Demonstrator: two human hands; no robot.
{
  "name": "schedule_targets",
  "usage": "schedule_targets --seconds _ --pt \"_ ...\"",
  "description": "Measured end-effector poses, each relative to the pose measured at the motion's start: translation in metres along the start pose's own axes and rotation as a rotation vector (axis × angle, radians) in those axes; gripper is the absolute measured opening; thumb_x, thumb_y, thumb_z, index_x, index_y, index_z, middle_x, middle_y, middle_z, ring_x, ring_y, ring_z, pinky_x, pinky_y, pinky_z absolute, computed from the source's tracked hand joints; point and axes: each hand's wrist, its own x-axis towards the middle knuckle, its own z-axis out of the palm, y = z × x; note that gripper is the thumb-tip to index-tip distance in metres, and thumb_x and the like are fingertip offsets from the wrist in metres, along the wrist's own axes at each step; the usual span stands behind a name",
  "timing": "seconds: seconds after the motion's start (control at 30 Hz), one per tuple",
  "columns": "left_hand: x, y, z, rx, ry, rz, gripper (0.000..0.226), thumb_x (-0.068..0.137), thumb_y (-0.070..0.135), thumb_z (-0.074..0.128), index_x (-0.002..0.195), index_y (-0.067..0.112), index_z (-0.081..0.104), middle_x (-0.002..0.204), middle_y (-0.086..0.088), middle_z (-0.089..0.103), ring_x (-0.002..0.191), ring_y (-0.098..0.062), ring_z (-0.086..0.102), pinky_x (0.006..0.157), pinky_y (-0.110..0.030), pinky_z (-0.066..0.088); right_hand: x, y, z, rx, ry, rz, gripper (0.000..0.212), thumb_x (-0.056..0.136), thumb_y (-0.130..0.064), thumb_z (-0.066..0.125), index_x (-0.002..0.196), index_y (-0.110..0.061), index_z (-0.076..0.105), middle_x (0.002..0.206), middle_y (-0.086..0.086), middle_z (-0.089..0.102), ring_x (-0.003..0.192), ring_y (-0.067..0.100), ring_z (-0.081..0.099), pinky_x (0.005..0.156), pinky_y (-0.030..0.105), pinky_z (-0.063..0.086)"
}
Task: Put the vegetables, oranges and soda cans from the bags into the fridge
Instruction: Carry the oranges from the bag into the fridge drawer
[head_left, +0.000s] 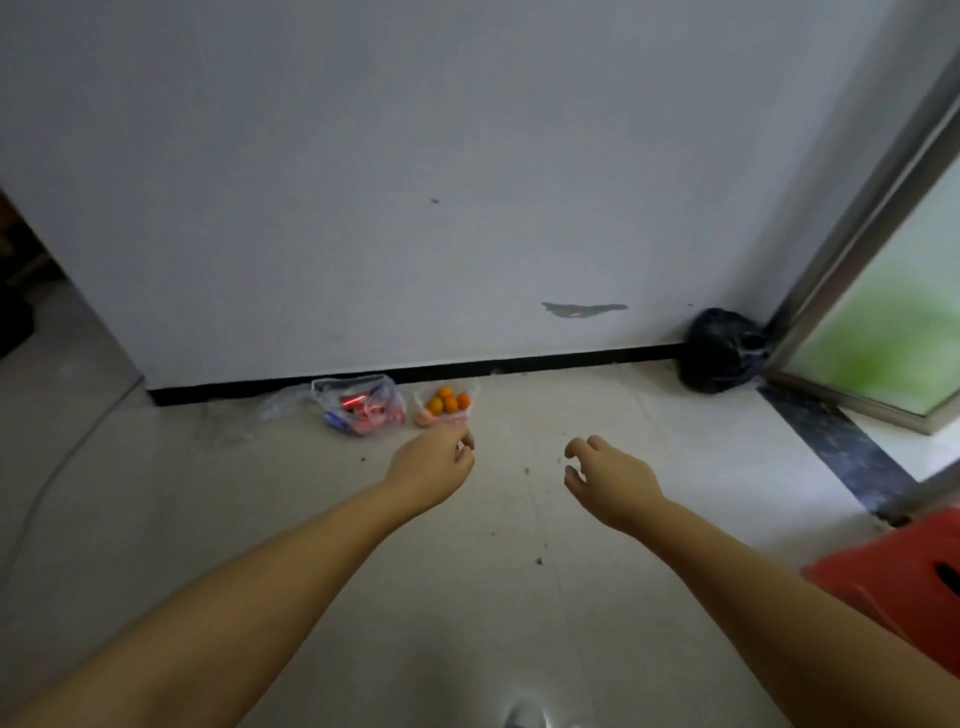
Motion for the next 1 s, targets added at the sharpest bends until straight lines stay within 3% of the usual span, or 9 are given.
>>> schedule_targets --seconds 0.07,0.3,0.47,0.67,1.0 --pt "0.025 -0.021 0.004 -0.015 -0.046 -0.04 0.023 0.091 0.02 0.046 0.108 0.015 0.062 0.105 -0.004 0.065 0.09 -0.019 0.06 0.077 -0.034 0.049 0.041 -0.004 0.01 -0.013 -0.04 -0.01 0.035 0.098 -0.036 0.036 0.127 -0.02 0.046 0.124 0.001 0.053 0.097 0.02 0.06 0.074 0.031 0.048" --pt "0.148 -0.09 -0.011 -0.028 -0.116 -0.208 0.024 0.094 0.021 0.045 0.114 0.014 0.058 0.107 -0.008 0.062 0.09 -0.019 0.056 0.074 -0.03 0.044 0.211 -0.012 0.037 -0.025 -0.187 -0.087 0.037 0.098 -0.035 0.037 0.13 -0.02 0.044 0.126 0.002 0.053 0.096 0.022 0.06 0.081 0.032 0.05" --pt "0.223 -0.138 -0.03 -0.057 -0.117 -0.332 0.024 0.094 0.021 0.046 0.114 0.014 0.058 0.105 -0.008 0.062 0.088 -0.019 0.055 0.073 -0.03 0.043 0.327 -0.026 0.048 -0.036 -0.303 -0.129 0.035 0.098 -0.034 0.038 0.128 -0.018 0.046 0.122 0.005 0.054 0.092 0.022 0.06 0.076 0.031 0.051" --pt "0.332 -0.206 -0.027 -0.09 -0.193 -0.365 0.026 0.095 0.022 0.045 0.117 0.014 0.056 0.109 -0.007 0.063 0.093 -0.019 0.058 0.077 -0.03 0.045 0.449 -0.055 0.081 -0.029 -0.411 -0.166 0.037 0.098 -0.033 0.038 0.13 -0.018 0.045 0.126 0.005 0.052 0.099 0.022 0.059 0.081 0.032 0.05" --pt "0.525 -0.286 0.016 -0.053 -0.414 -0.38 0.022 0.095 0.026 0.044 0.108 0.015 0.059 0.108 -0.005 0.063 0.098 -0.022 0.059 0.085 -0.036 0.049 0.616 -0.035 0.146 0.097 -0.534 0.006 0.035 0.098 -0.031 0.037 0.13 -0.019 0.046 0.124 0.003 0.053 0.102 0.021 0.06 0.076 0.028 0.046"
